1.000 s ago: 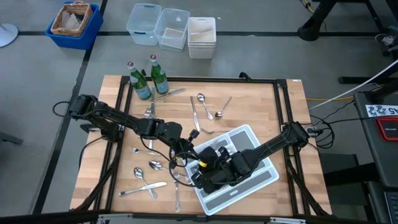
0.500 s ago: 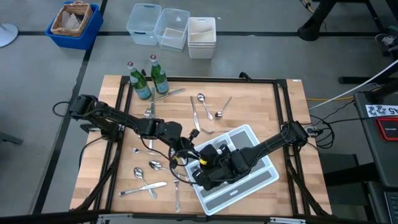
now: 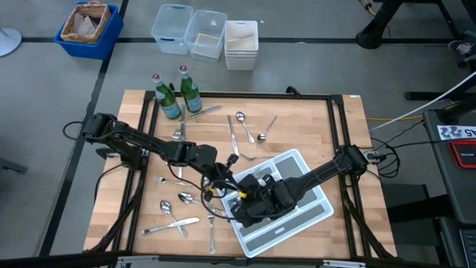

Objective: Sort silverware
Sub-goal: Put the silver spoon into the white silverware tray

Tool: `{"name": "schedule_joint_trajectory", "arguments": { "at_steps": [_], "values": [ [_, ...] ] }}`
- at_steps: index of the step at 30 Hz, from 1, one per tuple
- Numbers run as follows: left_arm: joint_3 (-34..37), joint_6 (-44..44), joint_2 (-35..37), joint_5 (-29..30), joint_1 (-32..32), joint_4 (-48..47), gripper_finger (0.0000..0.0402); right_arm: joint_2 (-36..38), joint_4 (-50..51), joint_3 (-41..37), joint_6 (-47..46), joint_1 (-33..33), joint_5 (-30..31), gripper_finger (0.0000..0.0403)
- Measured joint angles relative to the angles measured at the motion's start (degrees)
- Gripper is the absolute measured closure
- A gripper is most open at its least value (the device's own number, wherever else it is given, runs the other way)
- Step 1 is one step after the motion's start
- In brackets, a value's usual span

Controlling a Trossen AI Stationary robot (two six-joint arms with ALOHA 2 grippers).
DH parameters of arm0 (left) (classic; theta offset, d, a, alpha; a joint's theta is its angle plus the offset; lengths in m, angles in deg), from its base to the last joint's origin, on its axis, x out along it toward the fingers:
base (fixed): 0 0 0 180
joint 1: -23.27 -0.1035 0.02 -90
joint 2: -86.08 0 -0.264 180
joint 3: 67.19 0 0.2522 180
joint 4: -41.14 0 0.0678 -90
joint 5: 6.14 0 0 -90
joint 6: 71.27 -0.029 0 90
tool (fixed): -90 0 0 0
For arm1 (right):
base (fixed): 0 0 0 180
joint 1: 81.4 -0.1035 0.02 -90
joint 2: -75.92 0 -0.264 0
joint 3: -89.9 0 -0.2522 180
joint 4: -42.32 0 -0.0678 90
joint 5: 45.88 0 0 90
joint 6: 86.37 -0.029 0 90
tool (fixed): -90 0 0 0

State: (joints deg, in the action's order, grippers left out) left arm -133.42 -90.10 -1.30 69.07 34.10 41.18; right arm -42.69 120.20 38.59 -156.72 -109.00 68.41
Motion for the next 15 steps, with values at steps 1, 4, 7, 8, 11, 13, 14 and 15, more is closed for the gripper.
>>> {"name": "schedule_joint_trajectory", "arguments": {
  "at_steps": [1, 4, 7, 8, 11, 13, 14, 15],
  "values": [
    [0.0, 0.21, 0.0, 0.04, 0.0, 0.02, 0.0394, 0.0, 0.0, 0.0, -0.12, 0.0, -0.04, 0.0391],
    [0.0, 0.76, 0.0, 1.06, 0.07, 0.19, 0.038, 0.0, -0.04, 0.0, -1.34, -0.02, -0.26, 0.0388],
    [0.0, 1.0, 0.0, 2.23, 0.07, 0.44, 0.0359, 0.0, 1.33, 0.37, -3.38, -0.07, -0.39, 0.0397],
    [0.0, 1.31, 0.0, 2.8, 0.06, 0.44, 0.035, 0.0, 1.77, 0.42, -4.46, -0.09, -0.35, 0.0398],
    [-0.02, 2.22, 0.25, 4.13, 0.03, 0.14, 0.0327, 0.0, 3.03, 0.46, -8.81, -0.1, -0.39, 0.0397],
    [-0.02, 2.17, 1.04, 5.61, 0.0, -1.02, 0.0313, 0.0, 3.86, 0.46, -11.73, -0.18, -0.44, 0.0398],
    [-0.02, 1.89, 1.77, 6.58, -0.01, -2.26, 0.0308, 0.0, 4.06, 0.46, -13.23, -0.26, -0.52, 0.0399],
    [-0.02, 1.65, 2.48, 7.55, -0.1, -3.49, 0.0303, 0.0, 4.38, 0.46, -14.68, -0.52, -0.76, 0.0399]
  ]
}}
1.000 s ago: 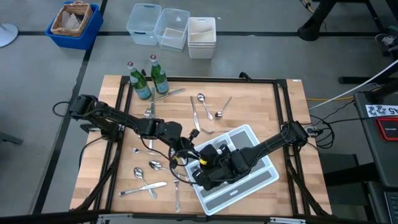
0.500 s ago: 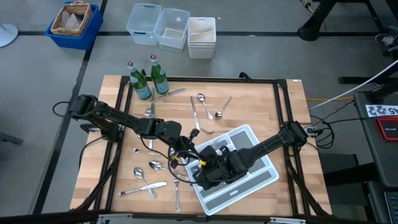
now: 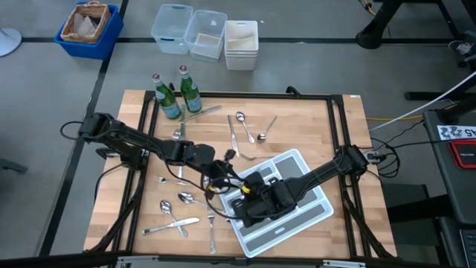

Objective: Sort silverware
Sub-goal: Put the silver spoon into the white silverware tray

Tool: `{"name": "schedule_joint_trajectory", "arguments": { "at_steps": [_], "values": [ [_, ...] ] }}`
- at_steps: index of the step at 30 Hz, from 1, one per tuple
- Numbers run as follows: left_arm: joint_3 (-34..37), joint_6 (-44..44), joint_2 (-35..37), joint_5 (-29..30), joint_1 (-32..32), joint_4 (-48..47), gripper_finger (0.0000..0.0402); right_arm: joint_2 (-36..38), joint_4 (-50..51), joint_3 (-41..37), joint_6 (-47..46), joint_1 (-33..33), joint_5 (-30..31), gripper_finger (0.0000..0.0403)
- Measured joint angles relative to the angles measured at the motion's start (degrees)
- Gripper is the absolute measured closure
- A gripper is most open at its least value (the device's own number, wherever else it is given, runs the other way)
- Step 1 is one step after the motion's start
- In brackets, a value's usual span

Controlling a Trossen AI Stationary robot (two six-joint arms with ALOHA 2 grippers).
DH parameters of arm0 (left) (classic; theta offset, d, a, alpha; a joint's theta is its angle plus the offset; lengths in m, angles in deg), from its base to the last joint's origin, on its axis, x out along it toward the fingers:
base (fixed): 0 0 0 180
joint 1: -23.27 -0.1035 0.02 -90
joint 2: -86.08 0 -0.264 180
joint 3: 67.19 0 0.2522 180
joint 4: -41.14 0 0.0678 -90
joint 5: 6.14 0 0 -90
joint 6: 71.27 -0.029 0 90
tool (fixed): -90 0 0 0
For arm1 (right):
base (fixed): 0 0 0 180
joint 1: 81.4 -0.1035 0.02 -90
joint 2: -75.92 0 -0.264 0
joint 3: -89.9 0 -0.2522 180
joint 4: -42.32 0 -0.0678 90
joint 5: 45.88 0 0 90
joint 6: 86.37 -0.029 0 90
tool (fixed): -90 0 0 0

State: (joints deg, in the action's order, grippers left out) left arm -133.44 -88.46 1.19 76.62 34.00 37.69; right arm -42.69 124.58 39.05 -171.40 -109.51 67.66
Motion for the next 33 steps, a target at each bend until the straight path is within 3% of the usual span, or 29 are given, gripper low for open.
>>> {"name": "schedule_joint_trajectory", "arguments": {
  "at_steps": [4, 10, 17, 26, 33],
  "values": [
    [0.0, 0.74, 3.49, 3.88, -0.88, -6.89, 0.0294, 0.0, 3.02, 0.02, -7.5, -0.77, -0.59, 0.0399],
    [-0.02, 2.8, 7.12, 4.54, -3.53, -15.87, 0.0301, 0.0, 9.89, 0.02, -23.78, -3.79, -0.54, 0.0399],
    [0.0, 4.51, 7.81, 4.58, -6.28, -18.88, 0.0311, 0.04, 15.55, -2.12, -44.74, -7.96, 1.87, 0.0399],
    [0.0, 7.88, 7.77, 4.54, -7.16, -18.78, 0.0314, 0.04, 8.93, -11.22, -46.38, -7.34, -1.07, 0.0399],
    [0.0, 11.54, 7.77, 4.52, -7.11, -18.76, 0.0318, 0.04, 6.43, -11.69, -46.36, -6.01, -0.16, 0.04]
  ]
}}
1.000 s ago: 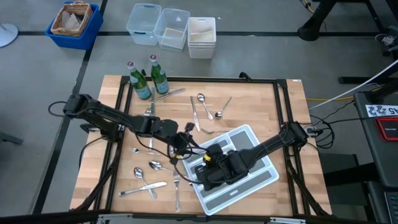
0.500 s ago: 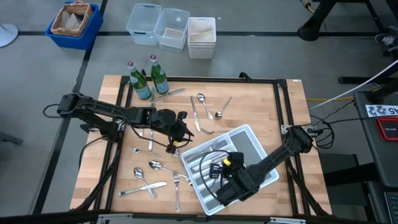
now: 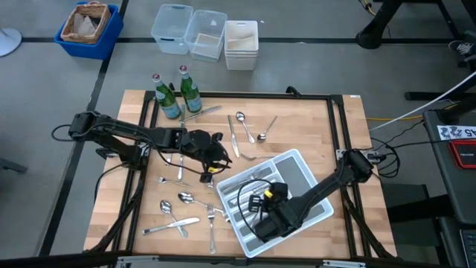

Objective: Sort silverware
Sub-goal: Put the silver spoon into the white silverware tray

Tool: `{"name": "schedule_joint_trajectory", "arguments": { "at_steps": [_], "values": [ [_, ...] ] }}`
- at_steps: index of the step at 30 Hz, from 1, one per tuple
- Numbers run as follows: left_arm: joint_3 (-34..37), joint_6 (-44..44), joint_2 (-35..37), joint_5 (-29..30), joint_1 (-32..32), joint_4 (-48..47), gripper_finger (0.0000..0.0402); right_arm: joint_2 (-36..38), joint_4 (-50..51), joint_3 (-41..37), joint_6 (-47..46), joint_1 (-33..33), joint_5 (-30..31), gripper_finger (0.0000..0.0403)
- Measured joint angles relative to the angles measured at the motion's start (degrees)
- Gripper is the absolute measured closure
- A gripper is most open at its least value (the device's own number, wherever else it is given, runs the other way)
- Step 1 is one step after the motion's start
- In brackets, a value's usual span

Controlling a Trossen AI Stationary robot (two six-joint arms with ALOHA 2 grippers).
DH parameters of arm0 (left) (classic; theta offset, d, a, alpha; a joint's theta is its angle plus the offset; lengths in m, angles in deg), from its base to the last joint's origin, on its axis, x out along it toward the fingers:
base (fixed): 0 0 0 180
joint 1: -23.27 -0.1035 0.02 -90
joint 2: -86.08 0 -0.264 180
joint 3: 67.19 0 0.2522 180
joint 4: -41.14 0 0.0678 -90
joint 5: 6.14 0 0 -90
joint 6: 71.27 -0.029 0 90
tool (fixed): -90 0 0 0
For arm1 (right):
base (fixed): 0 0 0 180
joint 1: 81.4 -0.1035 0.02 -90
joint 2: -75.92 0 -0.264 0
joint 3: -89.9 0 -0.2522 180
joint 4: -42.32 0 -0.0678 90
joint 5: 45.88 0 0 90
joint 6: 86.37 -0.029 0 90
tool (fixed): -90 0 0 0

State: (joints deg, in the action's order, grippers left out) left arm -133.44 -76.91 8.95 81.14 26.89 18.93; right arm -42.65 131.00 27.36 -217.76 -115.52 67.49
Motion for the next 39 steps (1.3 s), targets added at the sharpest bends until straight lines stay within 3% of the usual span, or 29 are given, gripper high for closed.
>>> {"name": "schedule_joint_trajectory", "arguments": {
  "at_steps": [12, 20, 35, 39],
  "values": [
    [0.0, 1.2, -0.02, 0.0, 0.0, 0.02, 0.0318, 0.0, -3.7, 0.0, 0.77, 2.43, -0.18, 0.04],
    [0.0, 0.7, -0.02, 0.0, 0.0, 0.04, 0.0318, 0.0, -2.42, 0.0, -0.24, 2.2, -16.34, 0.0398],
    [0.0, 1.13, -0.16, -0.02, 0.02, 0.07, 0.0318, 0.0, -6.32, 0.0, -1.4, 4.6, -13.78, 0.0399],
    [0.22, 8.67, -1.08, -2.33, 0.13, 0.08, 0.0318, 0.02, -6.25, 0.0, -0.58, 5.8, -10.89, 0.0399]
  ]
}}
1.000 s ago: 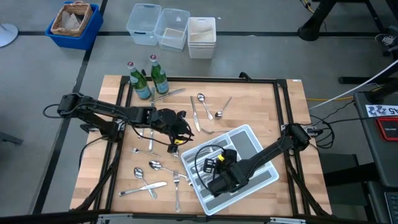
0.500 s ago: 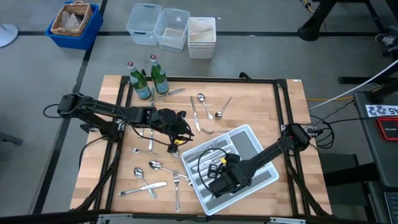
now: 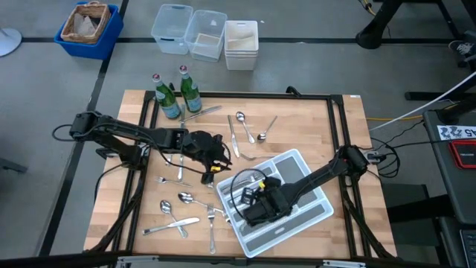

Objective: Sort silverware
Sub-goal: Put the silver spoon into the white silverware tray

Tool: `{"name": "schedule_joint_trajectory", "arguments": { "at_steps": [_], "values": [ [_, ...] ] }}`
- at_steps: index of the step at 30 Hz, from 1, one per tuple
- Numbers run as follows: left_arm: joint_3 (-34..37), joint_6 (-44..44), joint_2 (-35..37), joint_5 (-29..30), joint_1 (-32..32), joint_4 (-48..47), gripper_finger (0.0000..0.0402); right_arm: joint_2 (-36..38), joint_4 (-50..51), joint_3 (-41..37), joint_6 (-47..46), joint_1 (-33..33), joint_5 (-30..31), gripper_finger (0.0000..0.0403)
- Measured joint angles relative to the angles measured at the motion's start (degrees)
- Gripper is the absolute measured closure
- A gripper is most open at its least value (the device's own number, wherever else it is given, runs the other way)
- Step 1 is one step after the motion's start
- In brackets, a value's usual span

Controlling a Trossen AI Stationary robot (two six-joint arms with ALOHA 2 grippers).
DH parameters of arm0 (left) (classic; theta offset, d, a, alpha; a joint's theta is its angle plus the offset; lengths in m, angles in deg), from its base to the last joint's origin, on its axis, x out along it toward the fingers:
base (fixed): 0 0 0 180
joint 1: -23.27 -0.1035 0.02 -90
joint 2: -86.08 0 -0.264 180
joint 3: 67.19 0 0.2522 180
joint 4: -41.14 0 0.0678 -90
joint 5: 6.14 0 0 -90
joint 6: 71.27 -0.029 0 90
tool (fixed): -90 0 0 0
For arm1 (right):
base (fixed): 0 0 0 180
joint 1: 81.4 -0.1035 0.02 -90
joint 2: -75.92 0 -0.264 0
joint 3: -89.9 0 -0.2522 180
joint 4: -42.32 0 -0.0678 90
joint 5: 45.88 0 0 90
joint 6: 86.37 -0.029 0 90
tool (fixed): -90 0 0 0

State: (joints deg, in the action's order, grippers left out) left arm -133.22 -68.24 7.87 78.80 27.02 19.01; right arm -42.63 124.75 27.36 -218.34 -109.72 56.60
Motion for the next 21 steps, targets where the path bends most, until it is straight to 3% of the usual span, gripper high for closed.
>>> {"name": "schedule_joint_trajectory", "arguments": {
  "at_steps": [8, 13, 21],
  "values": [
    [3.83, 21.58, -0.19, -2.95, 2.25, -1.07, 0.0318, 0.55, 0.01, 0.0, 1.03, 1.08, 10.61, 0.04],
    [6.4, 29.6, -0.19, -2.67, 4.74, 0.75, 0.0318, 0.64, -0.93, 0.0, 1.25, 1.09, 21.36, 0.04],
    [7.08, 22.16, -0.19, 3.03, 7.67, 6.86, 0.0318, 0.64, -6.66, 0.0, 3.47, 1.0, 36.2, 0.04]
  ]
}}
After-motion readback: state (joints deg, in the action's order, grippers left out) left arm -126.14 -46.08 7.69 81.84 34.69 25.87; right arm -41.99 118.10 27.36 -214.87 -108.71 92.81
